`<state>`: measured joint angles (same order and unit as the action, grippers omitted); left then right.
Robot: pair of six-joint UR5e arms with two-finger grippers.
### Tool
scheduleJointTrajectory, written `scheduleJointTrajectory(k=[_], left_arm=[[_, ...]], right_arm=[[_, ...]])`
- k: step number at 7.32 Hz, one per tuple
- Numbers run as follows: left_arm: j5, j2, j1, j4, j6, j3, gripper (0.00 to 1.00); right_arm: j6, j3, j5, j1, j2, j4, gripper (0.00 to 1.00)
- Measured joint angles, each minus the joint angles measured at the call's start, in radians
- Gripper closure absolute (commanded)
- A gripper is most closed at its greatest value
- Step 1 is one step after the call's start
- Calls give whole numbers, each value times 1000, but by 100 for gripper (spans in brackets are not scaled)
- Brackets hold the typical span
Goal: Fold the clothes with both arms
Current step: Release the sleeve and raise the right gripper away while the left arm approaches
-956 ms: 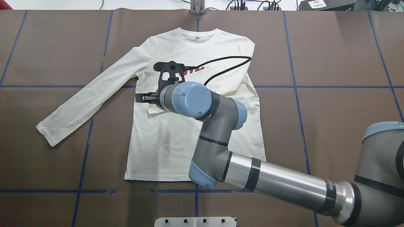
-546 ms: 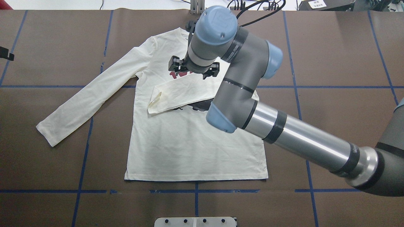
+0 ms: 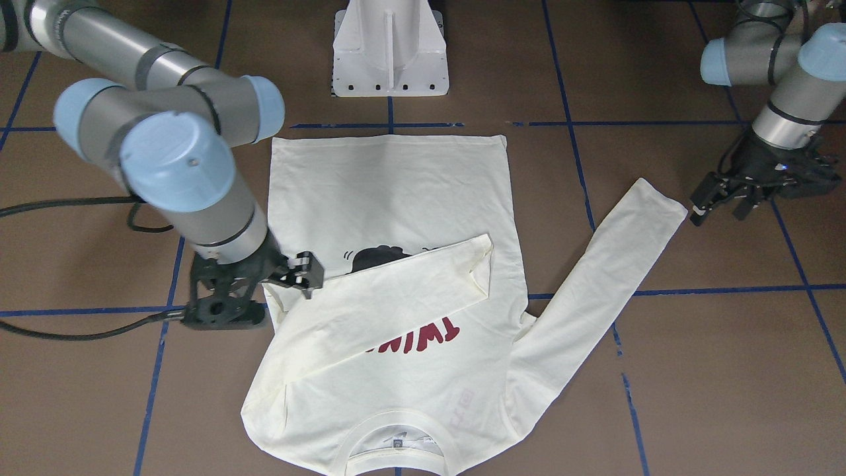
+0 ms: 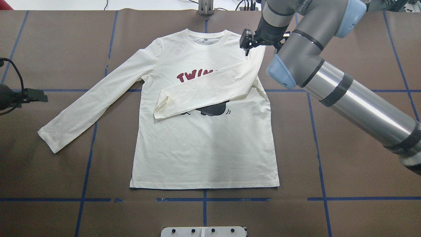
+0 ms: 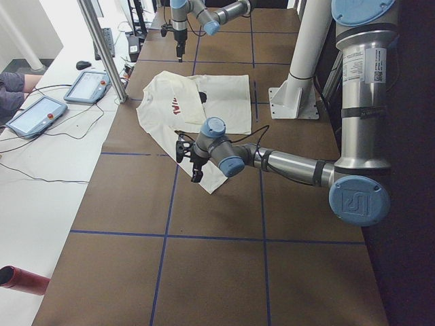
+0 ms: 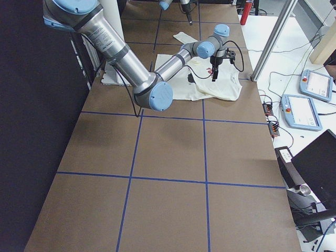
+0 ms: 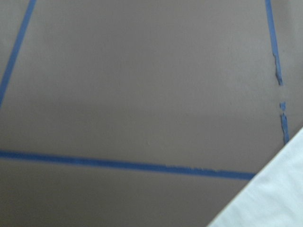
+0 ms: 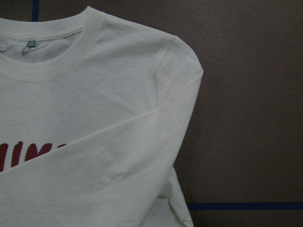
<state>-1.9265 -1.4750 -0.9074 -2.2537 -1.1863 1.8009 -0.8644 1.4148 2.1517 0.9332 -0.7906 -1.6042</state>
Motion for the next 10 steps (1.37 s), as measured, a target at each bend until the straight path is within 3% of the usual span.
scheduleJointTrajectory(k=[3,6,7,8,10], left_arm=[[127,33,153,37,-188,1,3],[158,62,197,33,-229,-33,6],[159,65,202,32,-231,-40,15],[159,66,207,31,-238,-44,30],[160,62,222,29,-292,-45,75]], right_arm=[[162,0,51,90,-120,54,0],[171,-6,83,108,-198,192,0],[169,-7,84,108,-201,200,0],[168,-7,85,108,-202,204,0],[167,-7,85,107,-202,205,0]])
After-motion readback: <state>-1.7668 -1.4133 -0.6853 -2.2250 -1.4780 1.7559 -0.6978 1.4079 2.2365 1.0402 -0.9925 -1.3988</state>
